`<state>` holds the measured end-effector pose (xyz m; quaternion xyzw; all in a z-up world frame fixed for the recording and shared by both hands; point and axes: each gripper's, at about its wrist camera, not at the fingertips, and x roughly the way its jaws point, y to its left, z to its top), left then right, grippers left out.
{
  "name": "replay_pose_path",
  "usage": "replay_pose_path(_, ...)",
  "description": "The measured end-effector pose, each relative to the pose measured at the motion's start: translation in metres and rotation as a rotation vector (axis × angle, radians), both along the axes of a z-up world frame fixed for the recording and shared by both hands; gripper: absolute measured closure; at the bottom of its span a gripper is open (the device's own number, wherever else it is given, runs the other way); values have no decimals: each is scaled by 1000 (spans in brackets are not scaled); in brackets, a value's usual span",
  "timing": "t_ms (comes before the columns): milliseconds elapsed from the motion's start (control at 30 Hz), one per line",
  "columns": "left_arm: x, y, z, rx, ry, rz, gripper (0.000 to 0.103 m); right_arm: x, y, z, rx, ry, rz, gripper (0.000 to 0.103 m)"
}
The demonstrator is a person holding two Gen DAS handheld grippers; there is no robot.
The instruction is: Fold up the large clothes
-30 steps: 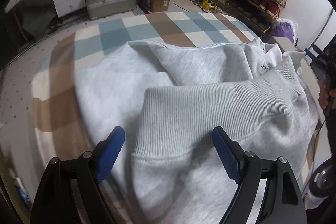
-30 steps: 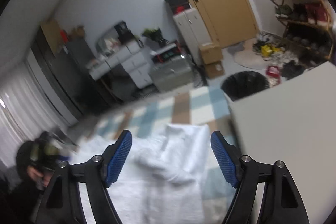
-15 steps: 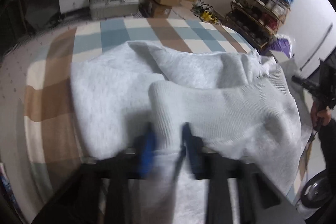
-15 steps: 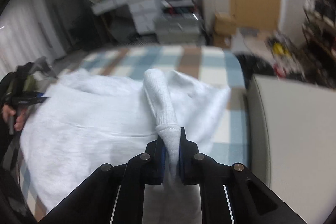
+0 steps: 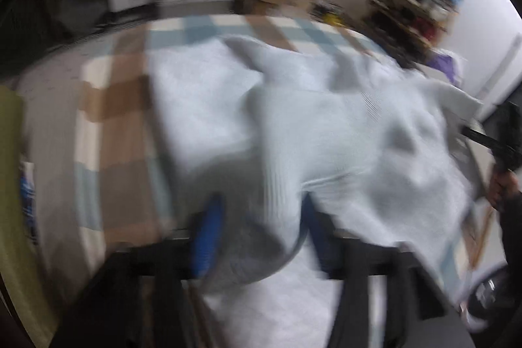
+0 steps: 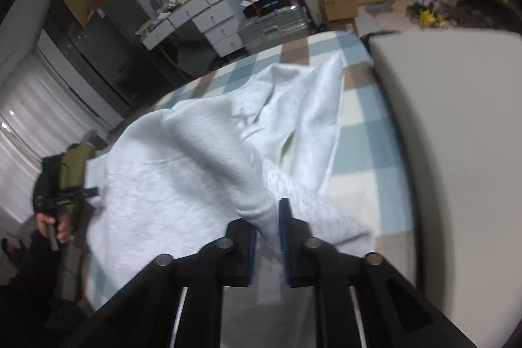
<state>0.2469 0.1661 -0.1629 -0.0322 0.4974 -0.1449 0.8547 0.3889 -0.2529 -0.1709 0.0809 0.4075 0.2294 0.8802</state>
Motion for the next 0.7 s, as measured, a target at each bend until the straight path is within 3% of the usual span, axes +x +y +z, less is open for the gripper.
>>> replay_pose_path(33,2,0,-1,-20,-4,4,39,4,6,5,-38,-34,-2,78)
replay_pose_path(100,13,0,-6,-54,2,11,39,17,14,8,-73,-56,-13,54)
replay_pose_path(167,22,-4,-13,-49,13,21,39,31,21,5,-75,-34,-20,52)
replay_pose_path(233,26,-9,-19,-40,17,11,39,40,24,-1,-62,-2,-15,58)
replay_pose_path(300,24,-13,-21,-22,-7,-9,40,45,27,-6,-63,12,-9,96)
replay_pose_path(333,20,-13,-21,-27,-15,-23,53,43,27,-6,-68,10,-9,97)
replay_pose_path(367,16,-14,-19,-21,-22,-38,88,38,27,-3,-70,-13,-8,97)
replay_pose_path(533,-1,-16,5,45,-46,-53,93,8,28,27,-44,-135,-2,98)
replay_pose_path(700,11,-10,72,7,-179,-42,93,19,20,74,37,-251,-58,98)
